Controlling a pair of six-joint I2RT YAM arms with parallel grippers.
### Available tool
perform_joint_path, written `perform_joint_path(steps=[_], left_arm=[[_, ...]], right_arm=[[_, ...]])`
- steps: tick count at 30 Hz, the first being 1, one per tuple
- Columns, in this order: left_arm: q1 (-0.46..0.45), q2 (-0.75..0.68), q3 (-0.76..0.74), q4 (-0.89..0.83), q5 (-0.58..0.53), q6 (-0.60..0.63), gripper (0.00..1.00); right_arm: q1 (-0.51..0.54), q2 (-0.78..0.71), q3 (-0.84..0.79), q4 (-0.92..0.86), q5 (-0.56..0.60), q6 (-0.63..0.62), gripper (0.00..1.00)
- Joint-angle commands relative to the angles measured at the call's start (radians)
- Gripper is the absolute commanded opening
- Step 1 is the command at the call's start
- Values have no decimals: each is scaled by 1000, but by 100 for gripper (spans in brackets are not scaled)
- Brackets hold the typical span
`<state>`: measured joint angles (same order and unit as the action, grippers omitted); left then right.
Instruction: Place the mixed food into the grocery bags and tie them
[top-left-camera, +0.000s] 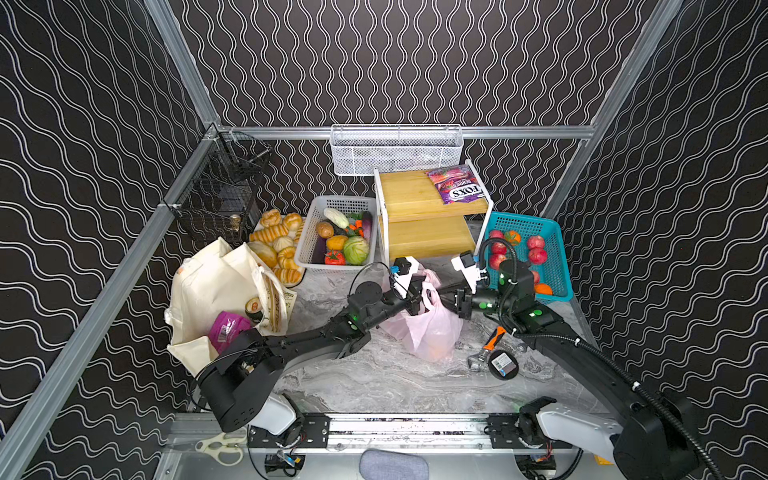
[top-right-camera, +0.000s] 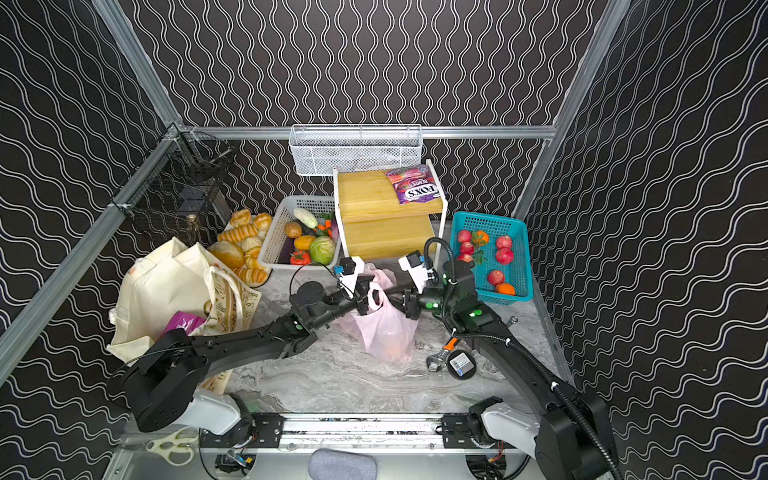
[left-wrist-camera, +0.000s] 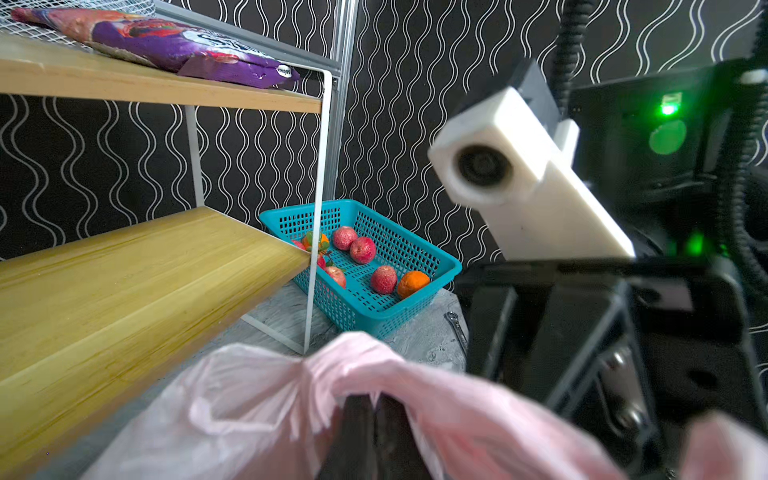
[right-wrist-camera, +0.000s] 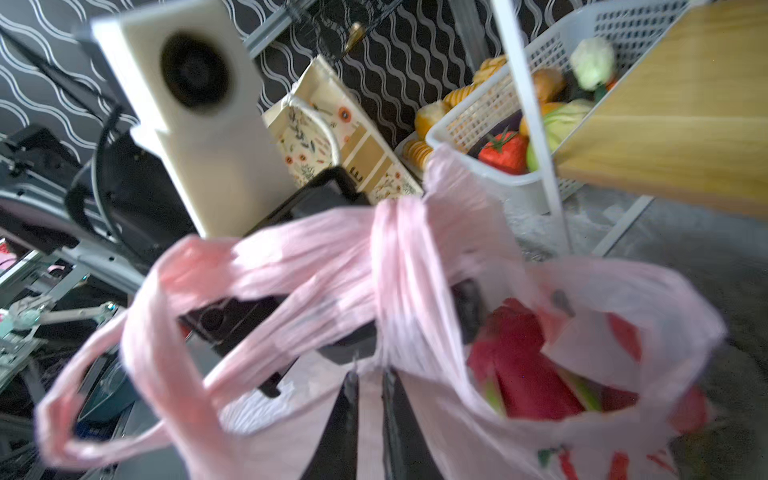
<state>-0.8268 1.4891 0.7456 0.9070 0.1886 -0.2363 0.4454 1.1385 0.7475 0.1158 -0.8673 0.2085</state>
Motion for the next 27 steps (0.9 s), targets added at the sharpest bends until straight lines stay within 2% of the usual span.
perform_joint_path(steps=[1, 6, 10, 12, 17, 21, 24, 26, 27], left_arm=[[0, 16, 6, 88, 56, -19, 3], [0, 41, -7, 148, 116, -37, 3], [2, 58, -8, 178, 153, -40, 2], [1, 61, -10, 183, 165, -40, 2], [1, 66, -20, 195, 163, -28, 2], [1, 66, -19, 193, 166, -24, 2], [1, 71, -15, 193, 175, -24, 2], [1, 73, -12, 187, 178, -24, 2], [1, 73, -15, 187, 178, -26, 2]], right_arm=[[63, 0, -22, 57, 36, -7, 15], [91, -4, -47, 116, 109, 0, 18], [91, -48, -64, 83, 167, -60, 20], [90, -84, -79, 77, 190, -94, 28], [78, -205, -114, 87, 252, -118, 37], [51, -290, -143, 118, 305, -103, 41], [14, -318, -165, 147, 409, -66, 43], [-2, -310, -179, 186, 476, -17, 41], [-53, -296, -176, 199, 451, 0, 40]])
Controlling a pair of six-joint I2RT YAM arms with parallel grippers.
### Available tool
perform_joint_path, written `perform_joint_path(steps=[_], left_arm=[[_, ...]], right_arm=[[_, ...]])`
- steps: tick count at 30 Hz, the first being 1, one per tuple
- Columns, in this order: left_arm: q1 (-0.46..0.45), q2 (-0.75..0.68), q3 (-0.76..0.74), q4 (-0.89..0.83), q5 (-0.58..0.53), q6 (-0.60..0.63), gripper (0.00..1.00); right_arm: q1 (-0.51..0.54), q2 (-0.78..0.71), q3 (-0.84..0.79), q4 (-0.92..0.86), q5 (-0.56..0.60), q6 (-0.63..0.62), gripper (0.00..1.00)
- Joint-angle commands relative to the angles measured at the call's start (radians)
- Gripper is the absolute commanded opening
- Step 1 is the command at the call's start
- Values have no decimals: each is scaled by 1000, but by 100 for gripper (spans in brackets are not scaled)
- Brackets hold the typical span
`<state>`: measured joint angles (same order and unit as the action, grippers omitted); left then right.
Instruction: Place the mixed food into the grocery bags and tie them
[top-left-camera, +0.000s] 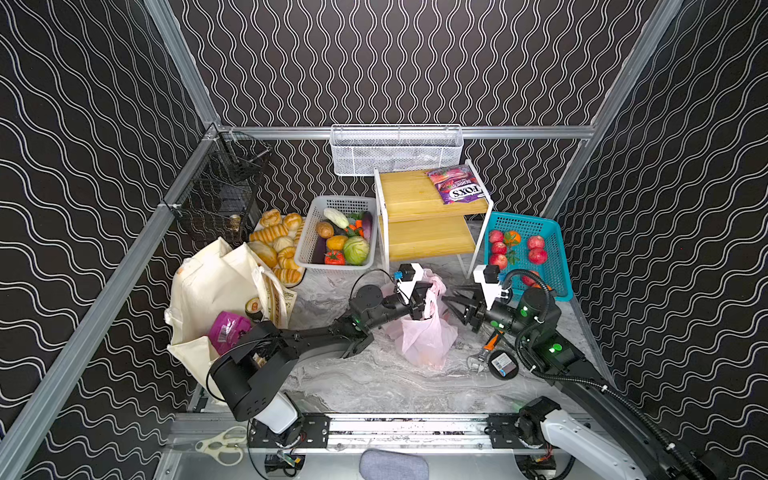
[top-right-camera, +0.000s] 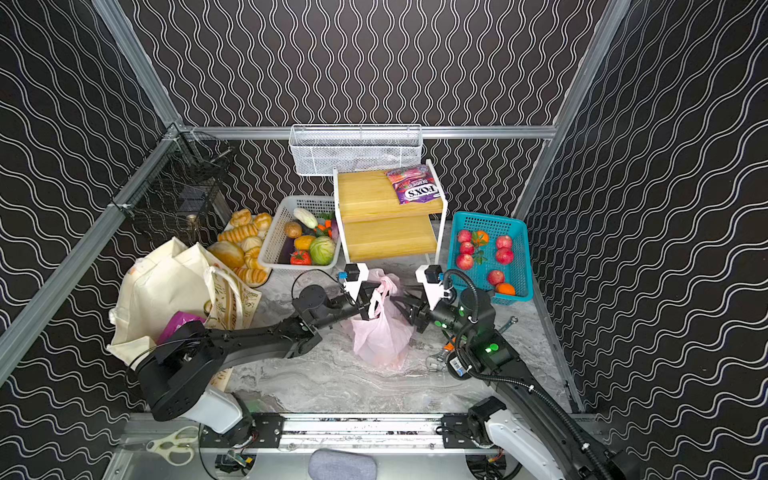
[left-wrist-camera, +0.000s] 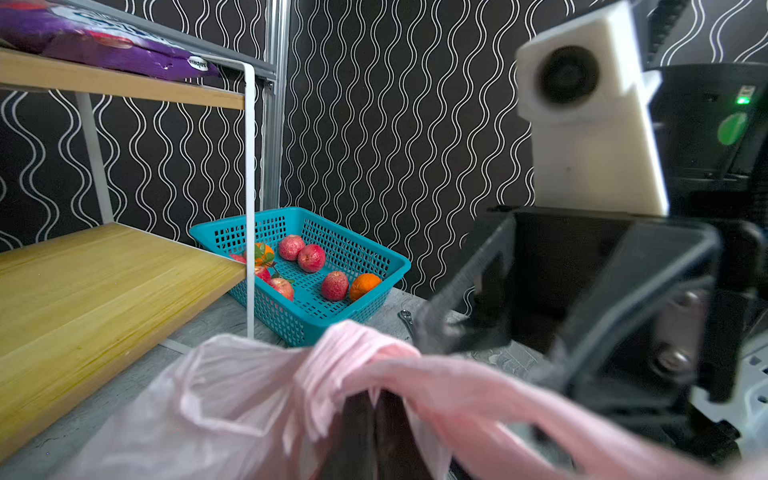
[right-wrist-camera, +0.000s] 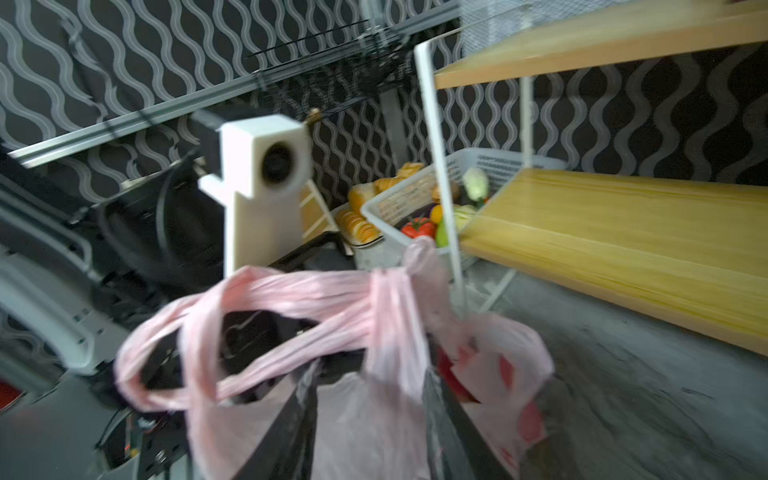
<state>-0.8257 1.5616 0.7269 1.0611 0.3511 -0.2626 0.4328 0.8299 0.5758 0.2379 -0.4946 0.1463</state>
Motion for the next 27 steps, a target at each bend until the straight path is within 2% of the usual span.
perform_joint_path(steps=[1, 4, 9, 12, 18, 20, 22, 27], left_arm=[[0, 1, 4, 36, 17, 0, 2], [0, -1, 6, 30, 25, 0, 2], [4, -5, 15, 14, 43, 1, 2], [8, 1, 16, 33, 45, -11, 2], [10, 18, 33, 44, 65, -33, 3], [11, 23, 38, 37, 70, -34, 3], [11, 26, 39, 37, 72, -34, 4], [10, 22, 36, 31, 78, -39, 4]], right_arm=[[-66, 36, 0, 92, 24, 82, 39], [-121, 134, 47, 94, -124, 135, 33], [-121, 240, 84, 102, -336, 139, 21], [-116, 242, 62, 123, -382, 158, 17], [-76, 229, 50, 37, -408, 70, 22], [-52, 224, 63, 7, -356, 34, 25], [-31, 205, 64, 6, -245, 6, 36], [-11, 119, 2, 77, -2, -82, 38]])
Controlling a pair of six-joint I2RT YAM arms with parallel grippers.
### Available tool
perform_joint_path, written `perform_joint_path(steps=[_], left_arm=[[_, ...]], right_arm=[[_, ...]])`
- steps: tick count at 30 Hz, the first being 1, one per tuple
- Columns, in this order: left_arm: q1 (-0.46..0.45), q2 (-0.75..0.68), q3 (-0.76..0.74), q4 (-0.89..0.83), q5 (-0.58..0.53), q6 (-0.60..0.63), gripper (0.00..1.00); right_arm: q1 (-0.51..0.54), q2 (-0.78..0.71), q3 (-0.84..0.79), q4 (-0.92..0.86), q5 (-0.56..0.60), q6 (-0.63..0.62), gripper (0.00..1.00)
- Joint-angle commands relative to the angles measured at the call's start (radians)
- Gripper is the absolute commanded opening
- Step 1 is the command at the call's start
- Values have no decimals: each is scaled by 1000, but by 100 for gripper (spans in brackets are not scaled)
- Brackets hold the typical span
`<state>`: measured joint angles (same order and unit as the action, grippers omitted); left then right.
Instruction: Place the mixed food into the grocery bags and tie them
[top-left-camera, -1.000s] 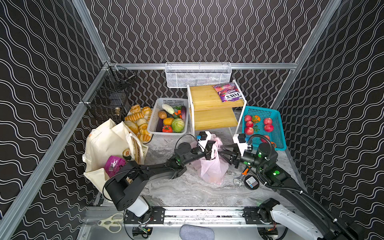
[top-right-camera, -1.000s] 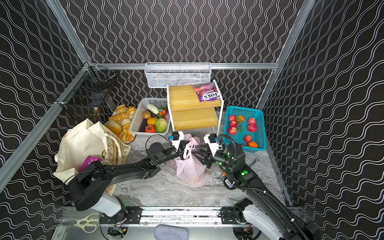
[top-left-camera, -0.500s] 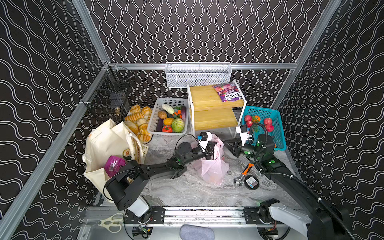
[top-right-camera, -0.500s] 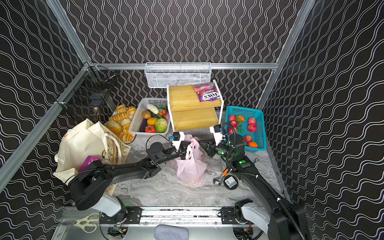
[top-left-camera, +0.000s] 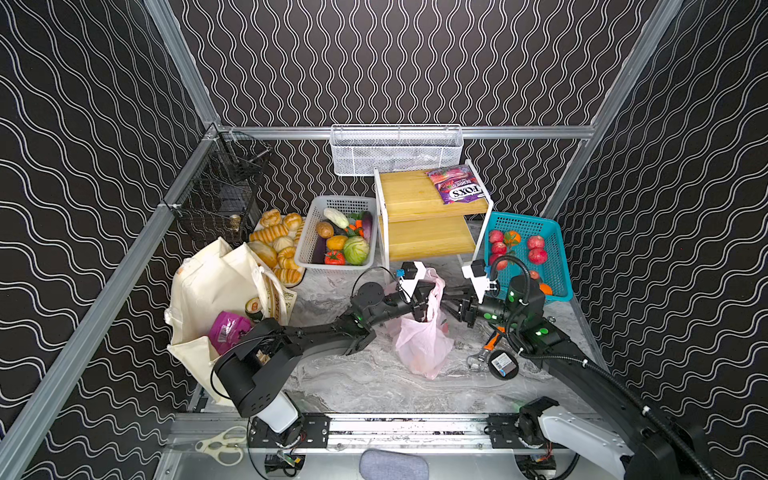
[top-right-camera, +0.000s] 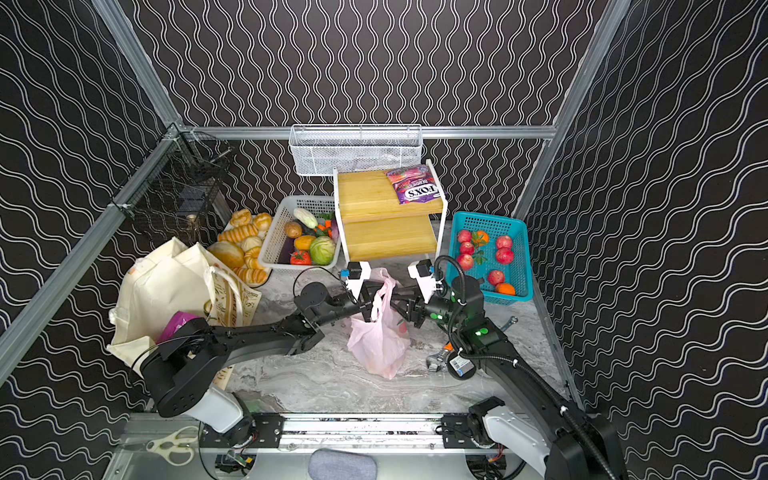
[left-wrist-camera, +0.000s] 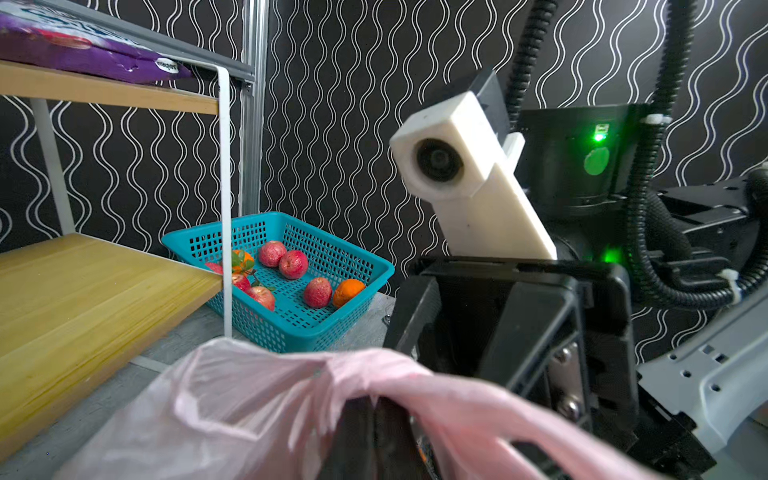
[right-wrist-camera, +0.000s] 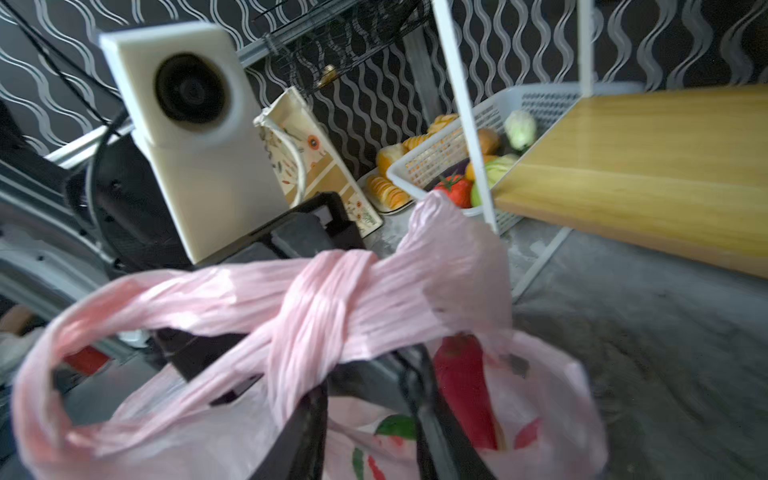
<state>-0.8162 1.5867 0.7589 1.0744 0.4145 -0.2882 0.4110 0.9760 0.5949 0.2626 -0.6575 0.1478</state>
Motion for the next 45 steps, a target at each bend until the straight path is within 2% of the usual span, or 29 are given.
perform_joint_path(steps=[1, 4, 6, 8, 13, 19, 24, 26, 31, 36, 38, 45], left_arm=[[2, -3, 4, 18, 16, -14, 4], [1, -5, 1, 16, 23, -15, 4], [1, -2, 0, 13, 29, -12, 5], [2, -1, 3, 9, 39, -7, 6], [0, 5, 18, -21, 91, 2, 9], [1, -3, 27, -74, 136, 44, 13], [2, -9, 30, -106, 143, 87, 15], [1, -12, 34, -110, 145, 93, 15], [2, -12, 49, -151, 158, 113, 16], [1, -16, 56, -187, 161, 139, 16], [1, -19, 59, -202, 163, 150, 16], [2, -36, 61, -240, 156, 182, 16]], right_arm=[[13, -41, -24, 48, 172, -128, 38], [20, -61, -17, 9, 259, -207, 41], [52, -74, -17, 6, 300, -245, 46], [55, -88, -33, 31, 285, -309, 51], [60, -71, -24, 46, 198, -467, 55], [59, -37, 38, -48, 154, -556, 46], [60, -21, 59, -78, 110, -567, 43], [61, -10, 64, -98, 119, -570, 37], [60, -18, 50, -75, 151, -566, 31], [60, -25, 68, -101, 135, -559, 23], [59, -20, 79, -121, 127, -552, 24], [60, -31, 72, -120, 128, -546, 42]])
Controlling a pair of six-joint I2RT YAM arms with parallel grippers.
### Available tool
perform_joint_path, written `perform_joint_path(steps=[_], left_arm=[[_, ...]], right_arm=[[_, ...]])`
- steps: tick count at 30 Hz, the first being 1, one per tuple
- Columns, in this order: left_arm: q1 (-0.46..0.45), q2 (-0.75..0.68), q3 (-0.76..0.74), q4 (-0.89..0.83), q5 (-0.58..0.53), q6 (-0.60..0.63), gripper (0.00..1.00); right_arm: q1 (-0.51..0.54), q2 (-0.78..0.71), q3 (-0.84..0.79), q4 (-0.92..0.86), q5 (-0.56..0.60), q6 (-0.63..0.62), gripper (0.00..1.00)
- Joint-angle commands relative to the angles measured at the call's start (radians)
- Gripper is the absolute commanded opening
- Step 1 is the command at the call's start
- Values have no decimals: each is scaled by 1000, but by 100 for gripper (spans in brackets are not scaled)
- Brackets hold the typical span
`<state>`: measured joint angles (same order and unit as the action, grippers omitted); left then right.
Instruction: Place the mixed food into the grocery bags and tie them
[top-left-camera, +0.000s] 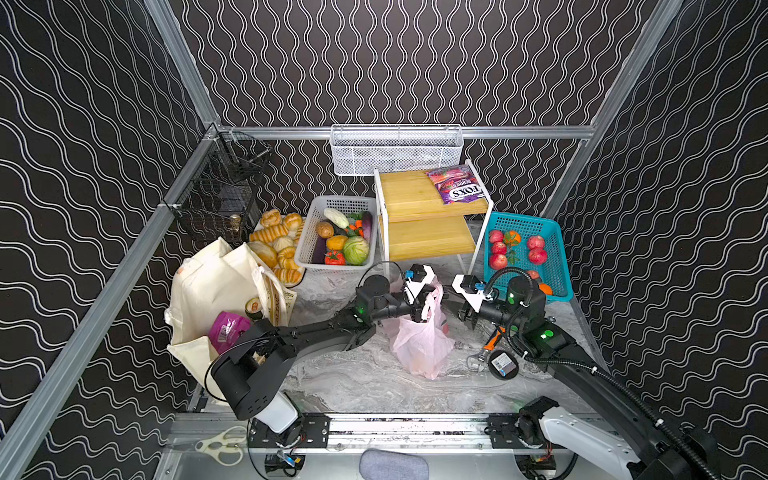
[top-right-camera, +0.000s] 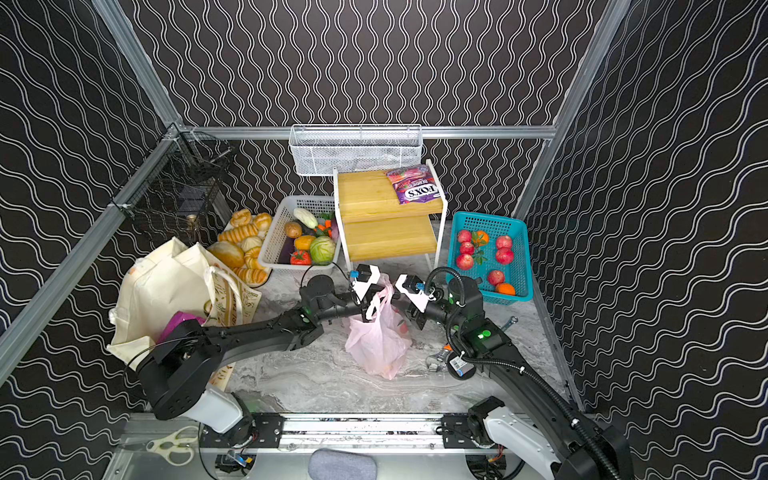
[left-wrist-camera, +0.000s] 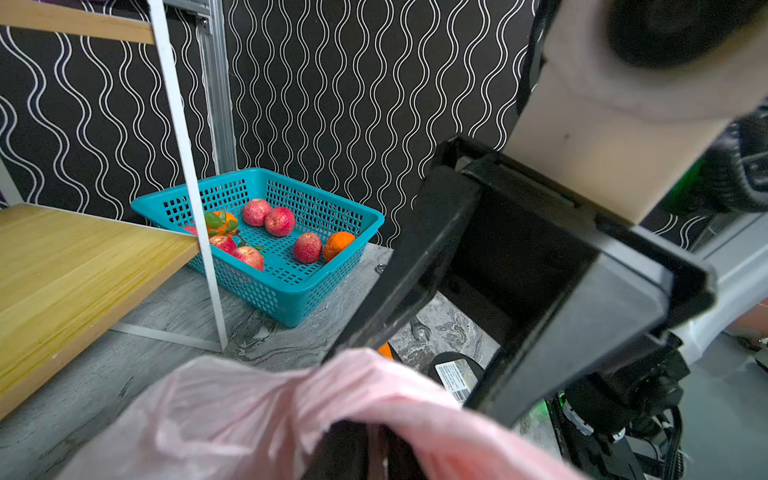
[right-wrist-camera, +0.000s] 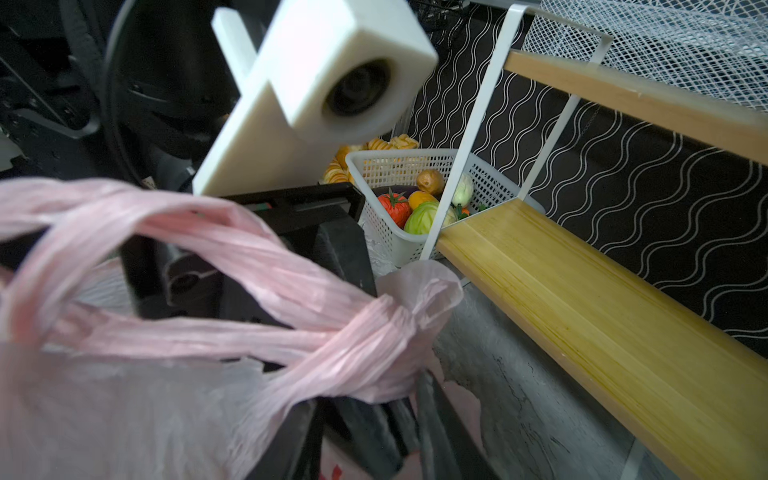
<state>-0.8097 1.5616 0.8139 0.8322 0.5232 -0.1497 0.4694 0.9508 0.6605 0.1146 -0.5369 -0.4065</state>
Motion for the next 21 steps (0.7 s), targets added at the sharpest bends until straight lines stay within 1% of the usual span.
perform_joint_path(steps=[1, 7, 9, 13, 15, 17, 21], left_arm=[[-3, -14, 3, 5, 42, 42, 17], [9, -17, -13, 40, 44, 22, 17], [11, -17, -11, 35, 52, 22, 17], [13, -17, -4, 16, 67, 35, 19], [15, -18, 4, -13, 80, 47, 19], [17, -22, 14, -44, 80, 60, 19], [24, -30, 9, -37, 65, 65, 20]], right_arm=[[1, -9, 5, 24, 12, 2, 42], [2, -18, 14, -20, -1, -15, 43], [2, -17, 18, -27, -1, -11, 46], [1, -20, 17, -12, -1, -6, 48], [2, -19, 23, -20, 1, -14, 51], [2, -16, 34, -44, -3, -27, 47], [2, -14, 57, -90, -11, -35, 39]])
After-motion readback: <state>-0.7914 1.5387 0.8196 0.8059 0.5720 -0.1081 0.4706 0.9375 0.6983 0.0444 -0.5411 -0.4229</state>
